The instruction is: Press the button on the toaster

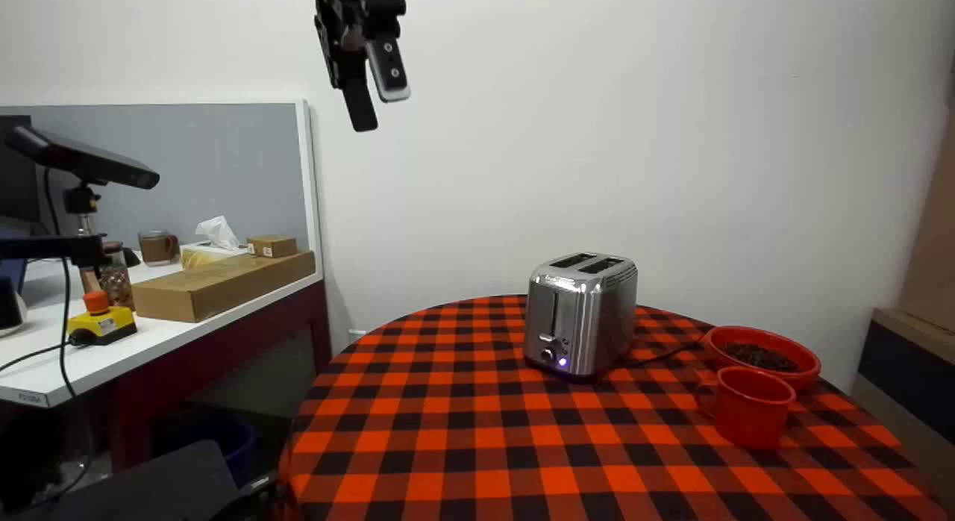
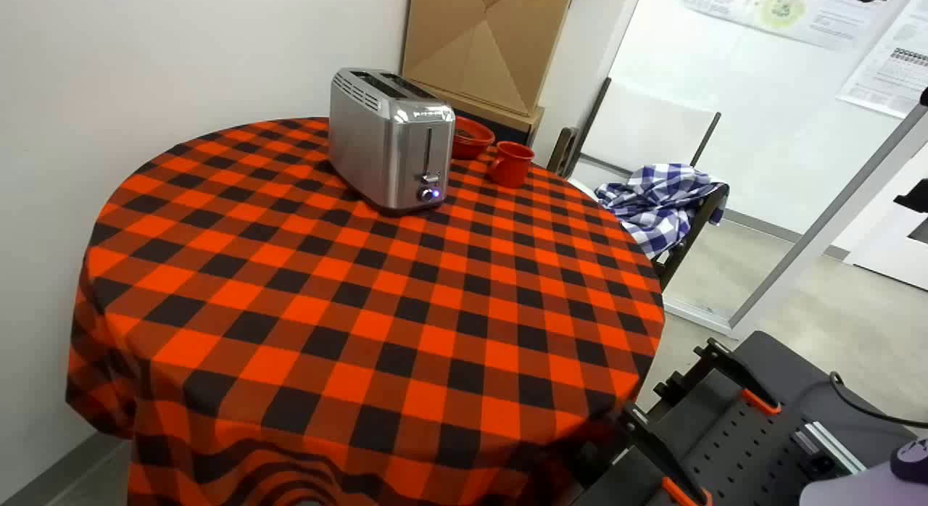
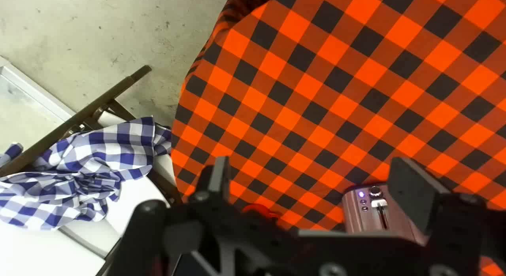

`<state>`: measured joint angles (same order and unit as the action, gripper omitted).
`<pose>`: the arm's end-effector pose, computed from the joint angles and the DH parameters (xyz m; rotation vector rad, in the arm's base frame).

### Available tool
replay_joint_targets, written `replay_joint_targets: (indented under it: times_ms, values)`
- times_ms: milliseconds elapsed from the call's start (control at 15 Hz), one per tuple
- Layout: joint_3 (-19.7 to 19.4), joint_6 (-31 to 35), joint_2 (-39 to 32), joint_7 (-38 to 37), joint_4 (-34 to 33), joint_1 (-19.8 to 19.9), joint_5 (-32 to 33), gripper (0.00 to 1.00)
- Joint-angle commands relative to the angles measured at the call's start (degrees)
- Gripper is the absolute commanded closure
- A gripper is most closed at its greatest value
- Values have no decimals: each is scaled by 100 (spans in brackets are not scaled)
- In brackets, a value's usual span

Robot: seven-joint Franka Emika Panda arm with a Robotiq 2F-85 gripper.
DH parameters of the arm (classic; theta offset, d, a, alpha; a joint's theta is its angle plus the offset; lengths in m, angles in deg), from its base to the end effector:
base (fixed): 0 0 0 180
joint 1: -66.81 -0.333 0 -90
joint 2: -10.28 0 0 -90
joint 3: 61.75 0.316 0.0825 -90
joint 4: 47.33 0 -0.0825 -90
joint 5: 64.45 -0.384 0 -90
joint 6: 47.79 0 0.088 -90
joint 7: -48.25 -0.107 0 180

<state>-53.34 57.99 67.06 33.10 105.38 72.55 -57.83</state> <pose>0.2776 0.0092 0.5260 2.8913 -0.3651 0.2832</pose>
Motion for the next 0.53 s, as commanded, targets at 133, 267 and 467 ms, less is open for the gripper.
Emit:
replay_joint_targets:
  times_ms: [133,267,467]
  values:
    - [-67,75,-185,182,-64,-124,109,0]
    - [-120,306,-621,434,-210,-183,155,0]
    - [-316,1147,-1402,1008,-353,-315,227,0]
